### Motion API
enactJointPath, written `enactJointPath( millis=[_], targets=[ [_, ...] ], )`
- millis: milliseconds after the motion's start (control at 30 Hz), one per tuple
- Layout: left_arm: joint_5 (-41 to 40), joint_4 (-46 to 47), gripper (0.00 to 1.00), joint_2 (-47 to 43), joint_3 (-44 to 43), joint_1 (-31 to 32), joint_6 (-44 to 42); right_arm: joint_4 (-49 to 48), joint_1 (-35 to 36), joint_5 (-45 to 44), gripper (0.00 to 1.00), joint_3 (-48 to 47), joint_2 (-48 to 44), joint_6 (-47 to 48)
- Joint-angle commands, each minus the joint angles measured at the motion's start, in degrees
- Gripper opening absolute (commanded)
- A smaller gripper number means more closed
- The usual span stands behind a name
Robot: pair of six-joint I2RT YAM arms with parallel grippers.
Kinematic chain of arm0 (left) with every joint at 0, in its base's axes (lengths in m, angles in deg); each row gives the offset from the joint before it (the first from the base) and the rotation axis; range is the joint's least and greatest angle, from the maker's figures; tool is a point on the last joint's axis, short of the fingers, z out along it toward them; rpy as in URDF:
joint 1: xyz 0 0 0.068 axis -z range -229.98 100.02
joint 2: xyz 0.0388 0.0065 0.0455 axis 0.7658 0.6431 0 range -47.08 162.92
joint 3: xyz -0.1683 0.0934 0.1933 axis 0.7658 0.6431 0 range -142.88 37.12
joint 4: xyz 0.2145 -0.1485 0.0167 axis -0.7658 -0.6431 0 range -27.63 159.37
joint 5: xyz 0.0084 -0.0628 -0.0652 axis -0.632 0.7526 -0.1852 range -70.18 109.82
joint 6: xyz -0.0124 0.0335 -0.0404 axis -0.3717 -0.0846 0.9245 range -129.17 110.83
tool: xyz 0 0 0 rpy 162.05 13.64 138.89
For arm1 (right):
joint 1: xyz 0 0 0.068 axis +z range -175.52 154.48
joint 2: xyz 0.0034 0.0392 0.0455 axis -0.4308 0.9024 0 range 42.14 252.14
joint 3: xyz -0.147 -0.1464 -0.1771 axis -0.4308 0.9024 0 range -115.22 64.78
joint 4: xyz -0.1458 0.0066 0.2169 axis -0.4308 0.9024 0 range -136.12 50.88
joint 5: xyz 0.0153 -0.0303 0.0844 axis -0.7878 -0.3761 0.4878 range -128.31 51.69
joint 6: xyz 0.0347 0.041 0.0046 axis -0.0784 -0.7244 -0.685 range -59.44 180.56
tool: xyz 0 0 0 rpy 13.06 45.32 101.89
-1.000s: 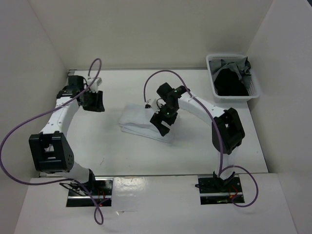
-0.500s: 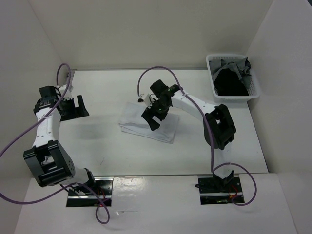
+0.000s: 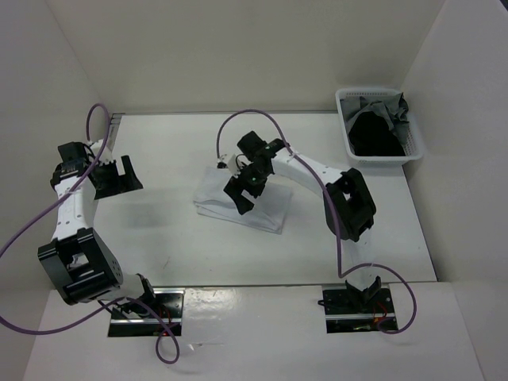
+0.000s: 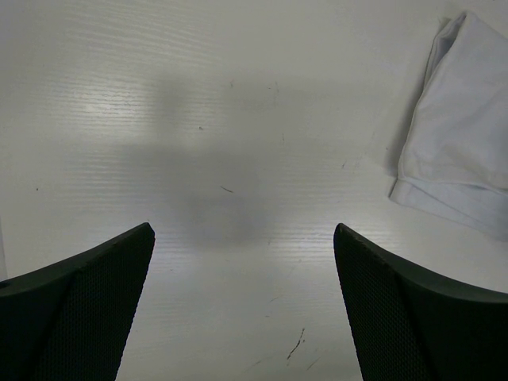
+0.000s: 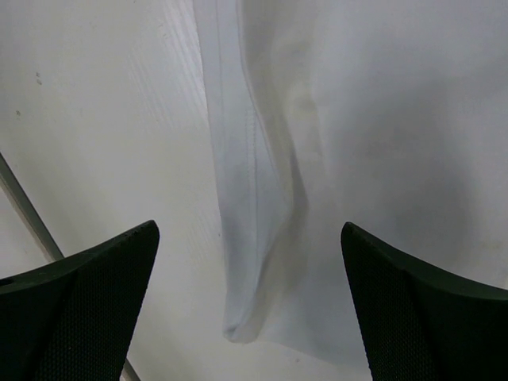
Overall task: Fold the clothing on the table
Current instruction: Fold the skirt
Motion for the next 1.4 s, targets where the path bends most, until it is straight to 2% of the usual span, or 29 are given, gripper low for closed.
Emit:
enactJointPath(
  millis=[0,600,867,1000,1167,1300,1367],
  targets=[
    [1.89,0.56,0.99,-0.25,-0.18,-0.22,-1.24,-0.89,2.3,1.64,0.99,-2.24,1.96,0.42],
    [1.36,0.56,0.99,-0.78,-0.18,-0.22,-1.76,2.09,6.61,5.85,0.99,-3.82,4.87,1.48],
    [1.89,0.56,0.99,-0.78,-0.18,-0.22,-1.76,2.09,9.77,6.9,0.99,0.21,5.4,1.48],
    [3.11,0.03,0.99,-1.3,0.35,-0.22,-2.38,3.58,10.3,6.91,0.99,-0.74,5.93,2.0],
    [6.62,-0.5,0.99,-2.45,0.35,-0.22,-5.09,6.93,10.3,2.0,0.99,-5.05,2.25,3.15],
    [6.29,-0.5,0.99,-3.76,0.35,6.18,-7.12,3.07,9.61,-7.84,0.99,-2.6,-6.45,0.17],
    [4.44,-0.5,0.99,-2.63,-0.18,11.71,-7.65,-0.97,8.64,-12.14,0.99,1.35,-10.75,-2.37]
  ],
)
